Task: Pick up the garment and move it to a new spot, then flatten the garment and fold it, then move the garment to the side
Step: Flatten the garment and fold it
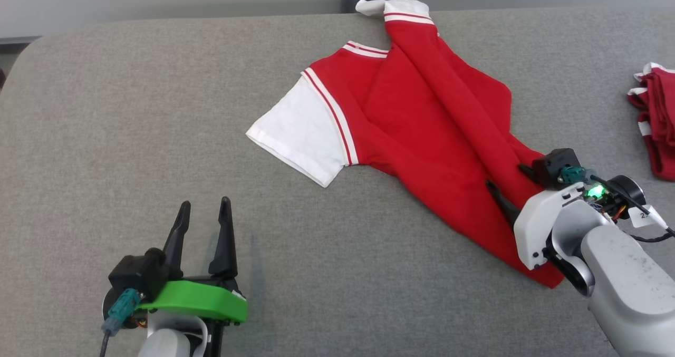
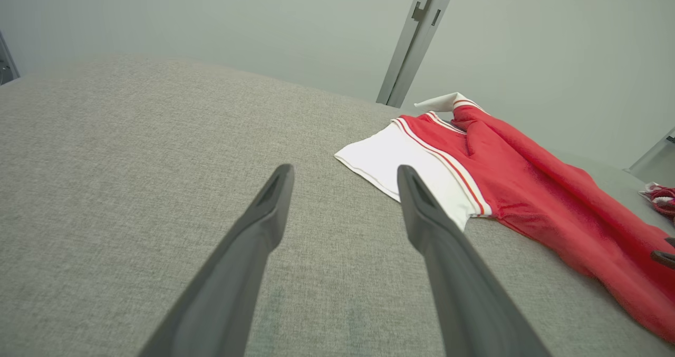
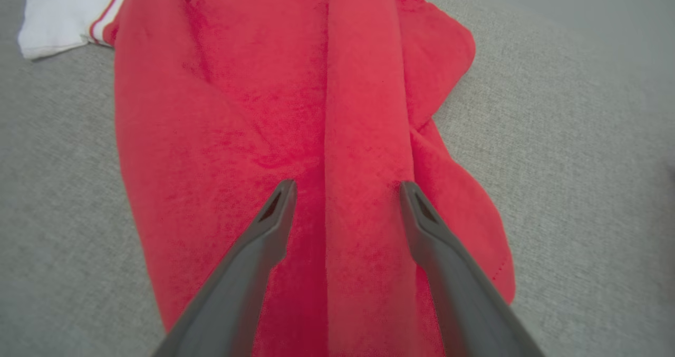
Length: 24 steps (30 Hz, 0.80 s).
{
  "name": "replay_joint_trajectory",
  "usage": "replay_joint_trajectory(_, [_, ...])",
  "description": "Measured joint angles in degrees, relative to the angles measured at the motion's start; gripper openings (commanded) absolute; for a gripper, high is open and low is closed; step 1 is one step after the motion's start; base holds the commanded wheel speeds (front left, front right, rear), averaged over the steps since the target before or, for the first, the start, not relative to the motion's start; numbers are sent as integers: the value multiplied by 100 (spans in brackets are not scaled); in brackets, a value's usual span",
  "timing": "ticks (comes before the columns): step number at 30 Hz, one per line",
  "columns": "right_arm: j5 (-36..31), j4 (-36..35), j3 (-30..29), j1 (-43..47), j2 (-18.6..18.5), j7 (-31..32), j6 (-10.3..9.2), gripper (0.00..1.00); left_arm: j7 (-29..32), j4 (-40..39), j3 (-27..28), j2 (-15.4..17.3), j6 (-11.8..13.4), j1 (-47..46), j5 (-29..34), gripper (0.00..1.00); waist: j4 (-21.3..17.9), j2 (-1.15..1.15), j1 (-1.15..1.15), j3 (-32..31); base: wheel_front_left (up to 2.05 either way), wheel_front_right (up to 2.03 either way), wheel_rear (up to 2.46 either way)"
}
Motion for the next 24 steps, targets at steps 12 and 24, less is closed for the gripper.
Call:
replay_joint_trajectory(12, [-58, 1462, 444, -793, -53, -444, 0, 0, 0, -24, 56, 0, 24, -14, -46, 100, 139, 0, 0, 97, 0, 0, 0])
replay_joint_trajectory(24, [73, 1650, 533, -1740, -269, -902, 0, 0, 0, -48, 31, 1, 33, -49, -48, 100, 121, 0, 0, 181, 0, 0, 0])
